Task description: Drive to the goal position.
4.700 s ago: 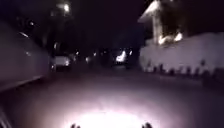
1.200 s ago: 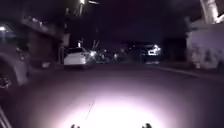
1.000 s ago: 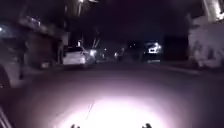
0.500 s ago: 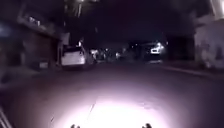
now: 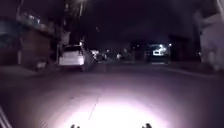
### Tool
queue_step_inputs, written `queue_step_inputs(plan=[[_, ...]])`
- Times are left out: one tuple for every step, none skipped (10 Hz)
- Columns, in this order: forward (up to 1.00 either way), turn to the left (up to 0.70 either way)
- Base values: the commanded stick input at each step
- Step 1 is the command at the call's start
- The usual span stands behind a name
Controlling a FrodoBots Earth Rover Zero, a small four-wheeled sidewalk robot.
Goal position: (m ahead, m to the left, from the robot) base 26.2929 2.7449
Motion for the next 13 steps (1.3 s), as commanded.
queue_step_inputs(plan=[[0.85, 0.0], [0.85, 0.0], [0.85, 0.0], [0.85, 0.0], [0.85, 0.0], [0.85, 0.0], [0.85, 0.0], [0.85, 0.0], [0.85, 0.0], [0.85, 0.0], [0.85, 0.0], [0.85, 0.0], [0.85, 0.0]])
